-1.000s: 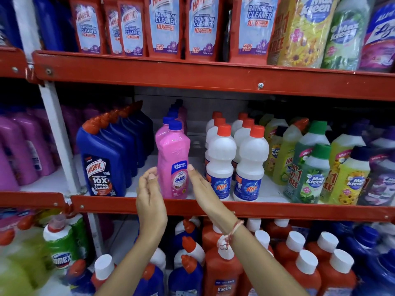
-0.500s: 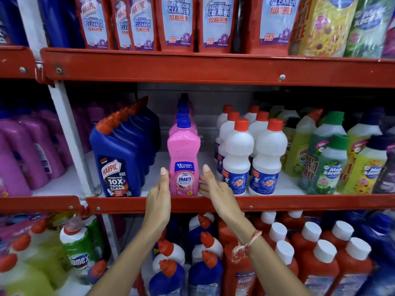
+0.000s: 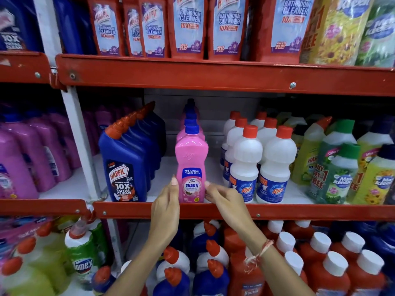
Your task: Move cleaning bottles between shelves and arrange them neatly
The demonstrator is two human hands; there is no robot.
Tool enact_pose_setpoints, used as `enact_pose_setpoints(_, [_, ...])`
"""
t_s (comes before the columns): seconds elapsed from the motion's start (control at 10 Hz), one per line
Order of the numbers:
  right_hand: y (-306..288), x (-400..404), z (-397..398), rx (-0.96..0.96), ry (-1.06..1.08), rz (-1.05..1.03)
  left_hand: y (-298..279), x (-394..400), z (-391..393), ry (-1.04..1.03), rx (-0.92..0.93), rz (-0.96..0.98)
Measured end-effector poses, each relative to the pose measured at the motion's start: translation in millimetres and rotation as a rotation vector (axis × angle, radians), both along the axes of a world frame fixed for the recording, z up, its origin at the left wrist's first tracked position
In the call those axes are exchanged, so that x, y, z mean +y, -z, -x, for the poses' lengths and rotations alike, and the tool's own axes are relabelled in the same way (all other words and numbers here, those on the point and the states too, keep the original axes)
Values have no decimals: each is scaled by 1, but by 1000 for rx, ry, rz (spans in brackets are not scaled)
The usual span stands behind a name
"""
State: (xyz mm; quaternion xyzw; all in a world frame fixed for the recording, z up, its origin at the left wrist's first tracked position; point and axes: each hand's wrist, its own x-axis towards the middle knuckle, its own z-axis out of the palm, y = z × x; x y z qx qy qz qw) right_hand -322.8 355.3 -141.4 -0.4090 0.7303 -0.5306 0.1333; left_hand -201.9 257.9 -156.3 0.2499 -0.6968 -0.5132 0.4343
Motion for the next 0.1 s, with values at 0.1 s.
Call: enact_pose_setpoints(0.1, [-12, 16, 10, 27, 109, 155, -8, 3, -6, -203, 40, 273])
